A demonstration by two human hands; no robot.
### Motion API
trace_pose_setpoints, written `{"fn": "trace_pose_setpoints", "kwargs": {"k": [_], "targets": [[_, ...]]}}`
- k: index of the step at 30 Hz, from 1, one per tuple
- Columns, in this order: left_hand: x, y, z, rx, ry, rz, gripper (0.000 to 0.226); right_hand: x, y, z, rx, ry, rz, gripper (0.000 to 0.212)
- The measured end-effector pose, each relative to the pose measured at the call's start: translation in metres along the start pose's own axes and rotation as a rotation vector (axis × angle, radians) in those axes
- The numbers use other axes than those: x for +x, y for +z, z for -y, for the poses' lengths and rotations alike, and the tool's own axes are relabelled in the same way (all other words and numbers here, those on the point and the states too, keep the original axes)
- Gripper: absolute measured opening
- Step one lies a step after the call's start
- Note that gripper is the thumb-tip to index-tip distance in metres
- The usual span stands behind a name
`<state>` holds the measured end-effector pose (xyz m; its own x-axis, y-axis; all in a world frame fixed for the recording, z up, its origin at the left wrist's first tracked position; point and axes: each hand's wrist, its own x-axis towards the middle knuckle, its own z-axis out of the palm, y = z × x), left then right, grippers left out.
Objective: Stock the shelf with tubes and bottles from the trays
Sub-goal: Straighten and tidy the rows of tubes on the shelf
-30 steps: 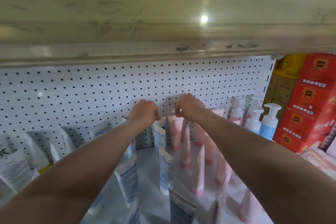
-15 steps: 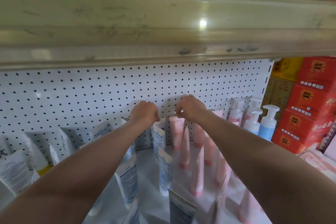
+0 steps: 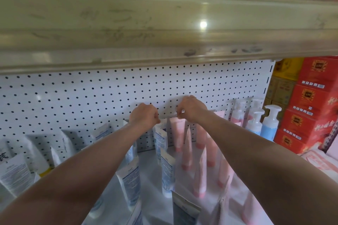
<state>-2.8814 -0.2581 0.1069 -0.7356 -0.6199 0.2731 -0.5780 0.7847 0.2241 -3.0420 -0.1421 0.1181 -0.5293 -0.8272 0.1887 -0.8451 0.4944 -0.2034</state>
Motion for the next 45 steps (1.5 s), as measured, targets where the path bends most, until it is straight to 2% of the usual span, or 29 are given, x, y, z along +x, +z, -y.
{"fn": "trace_pose_setpoints", "kwargs": {"k": [5, 9, 12, 15, 19, 23, 28, 39, 45], "targets": [[0.000, 0.001, 0.003, -0.002, 0.017, 0.000, 0.019, 0.000, -0.006, 0.007, -0.030, 0.036, 0.033, 0.020], [0.001, -0.002, 0.001, -0.013, 0.048, -0.034, 0.041, -0.004, -0.011, 0.003, -0.015, 0.003, 0.019, 0.002], [-0.005, -0.010, -0.005, -0.046, 0.019, -0.107, 0.056, -0.011, -0.016, 0.000, 0.022, -0.023, -0.011, 0.016], [-0.013, -0.019, -0.016, 0.022, -0.043, -0.115, 0.062, -0.018, -0.028, -0.002, 0.013, -0.010, 0.003, 0.023], [-0.023, -0.025, -0.031, -0.020, -0.207, -0.034, 0.066, -0.027, -0.041, -0.011, 0.037, 0.002, 0.057, 0.029], [-0.034, -0.026, -0.045, -0.071, -0.297, 0.048, 0.069, -0.041, -0.046, -0.020, 0.021, 0.033, 0.107, 0.047], [-0.049, -0.023, -0.057, -0.050, -0.360, 0.078, 0.054, -0.060, -0.040, -0.018, 0.031, 0.012, 0.155, 0.063], [-0.056, -0.025, -0.063, -0.053, -0.385, 0.151, 0.032, -0.064, -0.030, -0.007, 0.010, 0.046, 0.187, 0.053], [-0.056, -0.037, -0.065, 0.040, -0.352, 0.218, 0.028, -0.063, -0.035, 0.001, -0.009, 0.077, 0.234, 0.045]]}}
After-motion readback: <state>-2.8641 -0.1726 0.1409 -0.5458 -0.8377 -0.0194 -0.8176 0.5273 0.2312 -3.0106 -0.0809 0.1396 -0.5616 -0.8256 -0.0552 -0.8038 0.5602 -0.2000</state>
